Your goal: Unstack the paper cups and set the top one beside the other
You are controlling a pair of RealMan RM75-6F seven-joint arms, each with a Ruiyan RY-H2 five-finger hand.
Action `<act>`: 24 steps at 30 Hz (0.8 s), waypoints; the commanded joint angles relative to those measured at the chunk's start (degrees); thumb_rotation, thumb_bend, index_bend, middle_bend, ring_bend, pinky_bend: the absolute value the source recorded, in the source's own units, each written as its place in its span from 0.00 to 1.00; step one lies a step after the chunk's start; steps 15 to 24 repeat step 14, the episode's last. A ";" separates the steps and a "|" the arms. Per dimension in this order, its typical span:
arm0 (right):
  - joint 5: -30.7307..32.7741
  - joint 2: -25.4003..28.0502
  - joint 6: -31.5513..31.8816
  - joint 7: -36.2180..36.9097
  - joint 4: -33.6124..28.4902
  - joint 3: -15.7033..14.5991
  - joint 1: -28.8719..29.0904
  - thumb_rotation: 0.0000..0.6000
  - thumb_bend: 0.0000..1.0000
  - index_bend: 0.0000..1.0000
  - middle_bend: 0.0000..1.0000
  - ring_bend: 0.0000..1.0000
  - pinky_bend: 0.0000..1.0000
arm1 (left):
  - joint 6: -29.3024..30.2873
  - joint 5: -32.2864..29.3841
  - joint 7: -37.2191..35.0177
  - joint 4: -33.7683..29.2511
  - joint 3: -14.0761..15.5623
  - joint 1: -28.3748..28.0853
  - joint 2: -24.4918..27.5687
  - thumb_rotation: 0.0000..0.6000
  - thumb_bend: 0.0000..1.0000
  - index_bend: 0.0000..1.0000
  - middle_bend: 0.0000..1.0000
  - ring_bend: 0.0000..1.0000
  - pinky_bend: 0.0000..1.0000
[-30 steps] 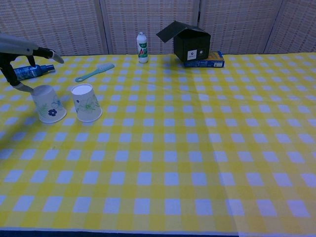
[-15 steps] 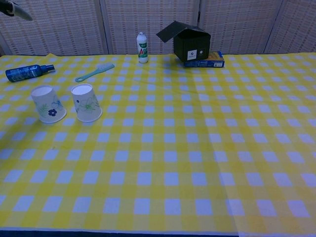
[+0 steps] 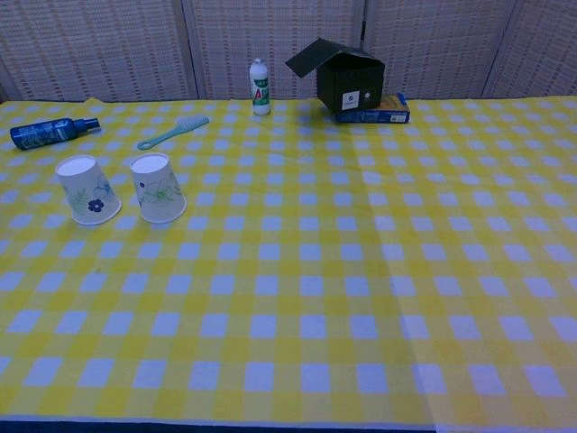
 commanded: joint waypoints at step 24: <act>2.54 -0.94 -0.11 -3.23 -0.93 0.66 -0.36 1.00 0.22 0.00 0.00 0.00 0.00 | 1.40 5.01 -7.42 14.37 0.75 5.81 -10.28 1.00 0.29 0.00 0.00 0.00 0.25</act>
